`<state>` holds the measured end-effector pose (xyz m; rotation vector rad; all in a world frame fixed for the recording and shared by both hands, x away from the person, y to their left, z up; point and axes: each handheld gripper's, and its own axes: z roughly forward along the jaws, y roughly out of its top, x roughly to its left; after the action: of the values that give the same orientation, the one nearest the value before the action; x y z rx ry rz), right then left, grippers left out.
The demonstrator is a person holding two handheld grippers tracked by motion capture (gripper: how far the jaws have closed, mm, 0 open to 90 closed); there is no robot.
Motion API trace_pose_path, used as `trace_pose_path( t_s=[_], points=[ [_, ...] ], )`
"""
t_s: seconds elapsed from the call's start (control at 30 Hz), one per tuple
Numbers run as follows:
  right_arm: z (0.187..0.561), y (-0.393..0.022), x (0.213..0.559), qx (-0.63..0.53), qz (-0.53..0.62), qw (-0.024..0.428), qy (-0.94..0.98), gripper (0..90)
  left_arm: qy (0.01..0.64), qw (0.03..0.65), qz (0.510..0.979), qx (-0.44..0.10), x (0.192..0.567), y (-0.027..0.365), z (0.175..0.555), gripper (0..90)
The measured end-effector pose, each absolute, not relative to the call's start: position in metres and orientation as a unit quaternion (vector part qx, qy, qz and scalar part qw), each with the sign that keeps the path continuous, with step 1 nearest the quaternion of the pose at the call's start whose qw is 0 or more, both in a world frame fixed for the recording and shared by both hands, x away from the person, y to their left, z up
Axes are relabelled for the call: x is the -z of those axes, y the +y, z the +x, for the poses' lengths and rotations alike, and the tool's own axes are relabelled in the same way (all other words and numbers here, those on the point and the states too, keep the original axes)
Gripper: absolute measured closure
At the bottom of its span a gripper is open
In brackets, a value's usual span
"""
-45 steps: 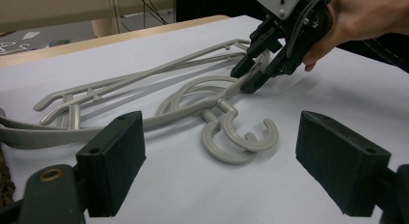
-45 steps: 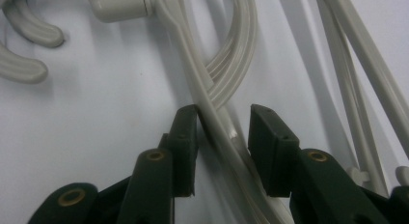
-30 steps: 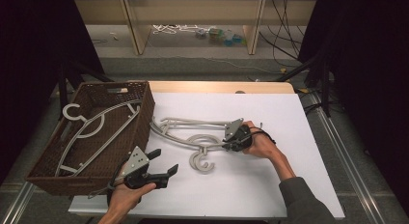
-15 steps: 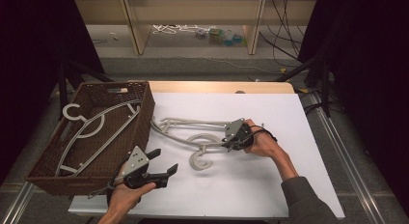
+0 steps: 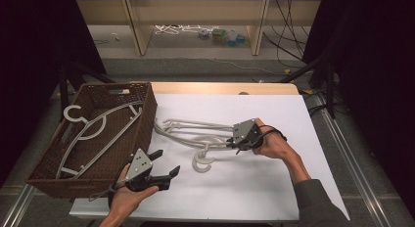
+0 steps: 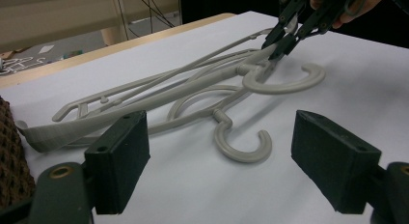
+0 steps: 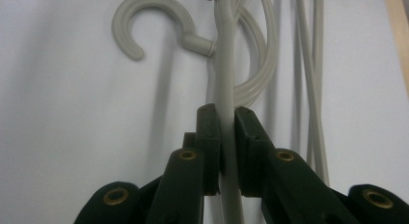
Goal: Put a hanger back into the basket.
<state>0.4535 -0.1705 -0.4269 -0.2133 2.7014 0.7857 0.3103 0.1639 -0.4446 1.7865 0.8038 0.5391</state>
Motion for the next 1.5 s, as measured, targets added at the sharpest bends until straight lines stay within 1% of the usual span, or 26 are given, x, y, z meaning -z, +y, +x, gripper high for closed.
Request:
trace_pose_path(
  t_s=[0.13, 0.27, 0.33, 0.43, 0.57, 0.7, 0.8, 0.87, 1.13, 1.2, 1.23, 1.27, 1.37, 1.4, 1.43, 1.5],
  points=[
    [0.447, -0.176, 0.416, -0.286, -0.083, 0.164, 0.940, 82.7, 0.333, 0.521, 0.749, -0.236, 0.444, 0.163, 0.311, 21.1],
    [0.438, -0.184, 0.406, -0.295, -0.084, 0.183, 0.934, 82.7, 0.307, 0.511, 0.755, -0.271, 0.435, 0.164, 0.316, 22.4],
    [0.432, -0.187, 0.401, -0.300, -0.081, 0.180, 0.933, 82.7, 0.312, 0.516, 0.750, -0.270, 0.431, 0.165, 0.319, 22.3],
    [0.422, -0.191, 0.393, -0.304, -0.090, 0.182, 0.931, 82.7, 0.305, 0.512, 0.756, -0.270, 0.427, 0.163, 0.323, 22.2],
    [0.407, -0.196, 0.388, -0.305, -0.093, 0.175, 0.932, 82.7, 0.268, 0.502, 0.773, -0.281, 0.420, 0.154, 0.322, 22.1],
    [0.396, -0.200, 0.389, -0.299, -0.106, 0.174, 0.932, 82.8, 0.225, 0.484, 0.799, -0.277, 0.418, 0.140, 0.321, 22.0],
    [0.390, -0.203, 0.388, -0.295, -0.108, 0.169, 0.934, 82.8, 0.202, 0.471, 0.819, -0.259, 0.422, 0.128, 0.322, 22.3],
    [0.387, -0.204, 0.388, -0.300, -0.109, 0.174, 0.932, 82.7, 0.191, 0.468, 0.826, -0.249, 0.424, 0.123, 0.323, 23.2],
    [0.377, -0.203, 0.386, -0.303, -0.119, 0.168, 0.931, 82.8, 0.149, 0.451, 0.846, -0.244, 0.428, 0.106, 0.328, 27.5],
    [0.376, -0.201, 0.387, -0.301, -0.128, 0.169, 0.930, 82.7, 0.129, 0.444, 0.852, -0.246, 0.428, 0.102, 0.328, 31.0],
    [0.374, -0.200, 0.387, -0.302, -0.127, 0.160, 0.931, 82.7, 0.125, 0.441, 0.854, -0.245, 0.428, 0.100, 0.328, 32.2],
    [0.374, -0.198, 0.387, -0.303, -0.134, 0.165, 0.929, 82.7, 0.114, 0.433, 0.859, -0.249, 0.428, 0.098, 0.328, 32.5],
    [0.373, -0.195, 0.388, -0.305, -0.140, 0.156, 0.929, 82.7, 0.090, 0.420, 0.867, -0.253, 0.428, 0.092, 0.326, 38.0],
    [0.371, -0.195, 0.389, -0.304, -0.136, 0.149, 0.931, 82.7, 0.084, 0.416, 0.870, -0.251, 0.427, 0.091, 0.326, 41.6],
    [0.372, -0.194, 0.388, -0.304, -0.145, 0.156, 0.929, 82.7, 0.078, 0.411, 0.873, -0.251, 0.427, 0.091, 0.326, 46.1],
    [0.372, -0.193, 0.388, -0.304, -0.149, 0.150, 0.929, 82.8, 0.070, 0.405, 0.875, -0.254, 0.427, 0.089, 0.325, 50.8]
  ],
)
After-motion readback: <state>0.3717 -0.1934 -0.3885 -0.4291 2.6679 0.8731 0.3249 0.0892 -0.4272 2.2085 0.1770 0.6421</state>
